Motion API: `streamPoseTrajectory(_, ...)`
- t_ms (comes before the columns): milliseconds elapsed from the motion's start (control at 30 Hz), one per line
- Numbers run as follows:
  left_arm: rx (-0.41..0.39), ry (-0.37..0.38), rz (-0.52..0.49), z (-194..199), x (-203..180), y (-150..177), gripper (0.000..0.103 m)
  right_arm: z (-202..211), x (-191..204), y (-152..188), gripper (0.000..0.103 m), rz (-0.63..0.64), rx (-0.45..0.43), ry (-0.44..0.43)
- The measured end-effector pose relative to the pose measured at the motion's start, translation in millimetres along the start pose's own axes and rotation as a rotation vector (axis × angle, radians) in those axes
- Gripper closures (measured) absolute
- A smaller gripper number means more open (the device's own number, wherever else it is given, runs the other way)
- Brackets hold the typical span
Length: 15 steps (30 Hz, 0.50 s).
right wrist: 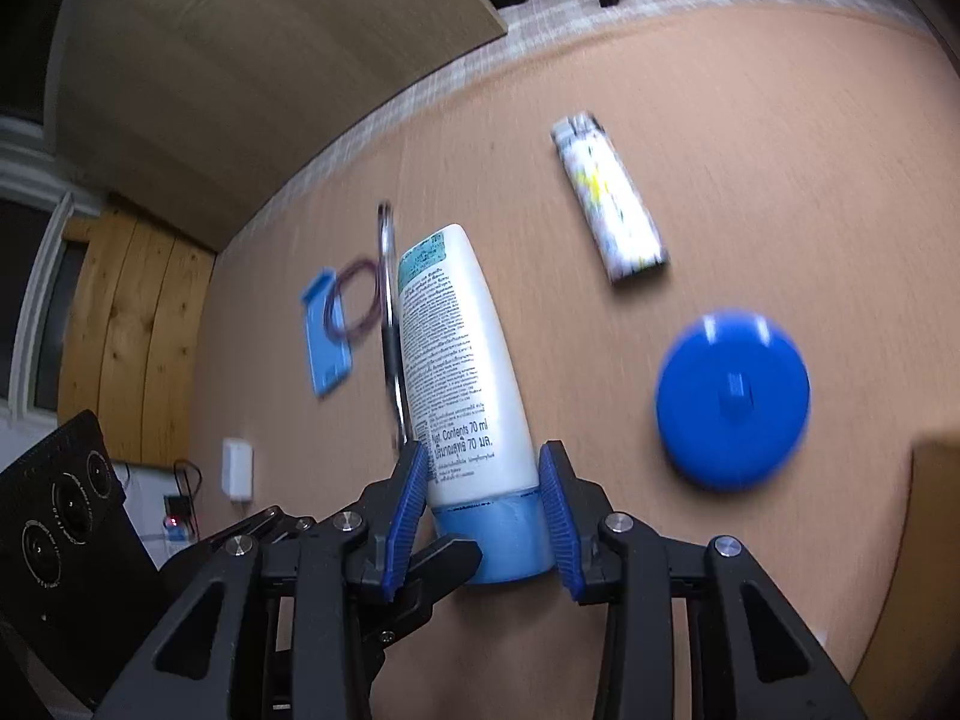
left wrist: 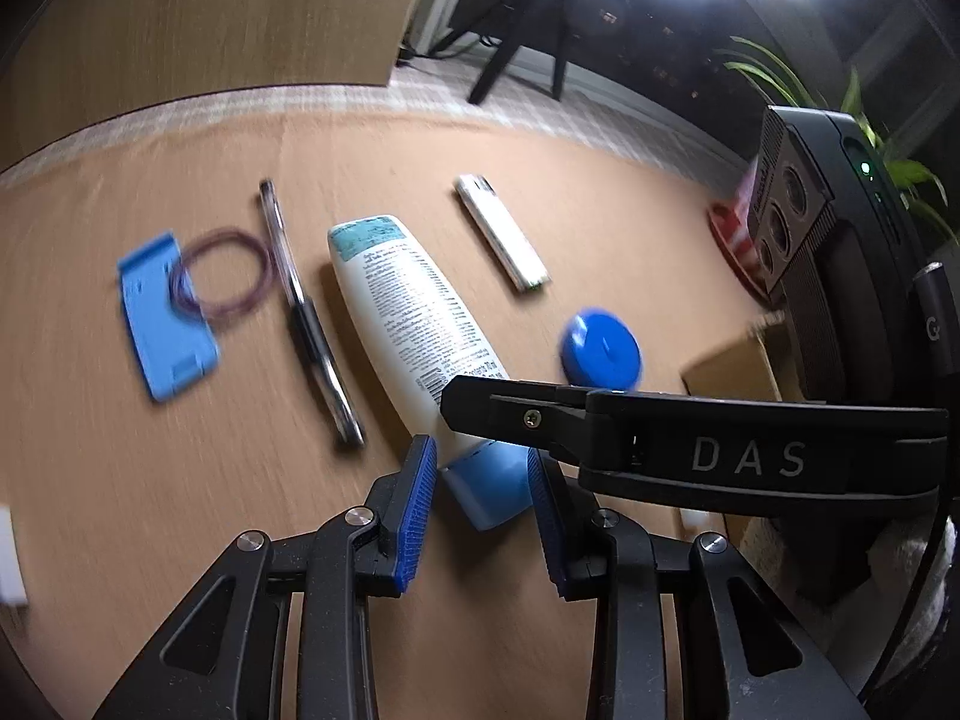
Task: Organize objects
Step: 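Lift the lotion tube with the right tool, carry it into the box, release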
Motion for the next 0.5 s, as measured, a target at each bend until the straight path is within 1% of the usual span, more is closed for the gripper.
streamPoseTrajectory(200, -0.003, -0.03, -0.024, 18, -19, 47, 0.069, 11, 3, 46, 0.068, 0.024, 0.007, 0.026)
streamPoseTrajectory(300, 0.003, -0.04, -0.052, 25, -27, 66, 0.069, 18, 2, 72, 0.068, 0.003, 0.007, 0.021)
streamPoseTrajectory(433, 0.005, -0.044, -0.1, 35, -36, 91, 0.068, 24, 0, 99, 0.068, -0.022, 0.025, 0.001)
streamPoseTrajectory(467, 0.009, -0.039, -0.105, 37, -37, 95, 0.067, 25, 0, 103, 0.068, -0.022, 0.033, -0.005)
streamPoseTrajectory(500, 0.014, -0.036, -0.107, 38, -38, 100, 0.063, 24, 1, 106, 0.068, -0.021, 0.045, -0.013)
Point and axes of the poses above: each gripper's, at about its wrist camera, not at the fingertips, and z roughly against the way its jaws point, x to its left, y to its underside, the point moved 6 cm from there along -z, roughly the way its jaws point, and after that the axes turned 13 degrees about -y, right-handed, at the moved point
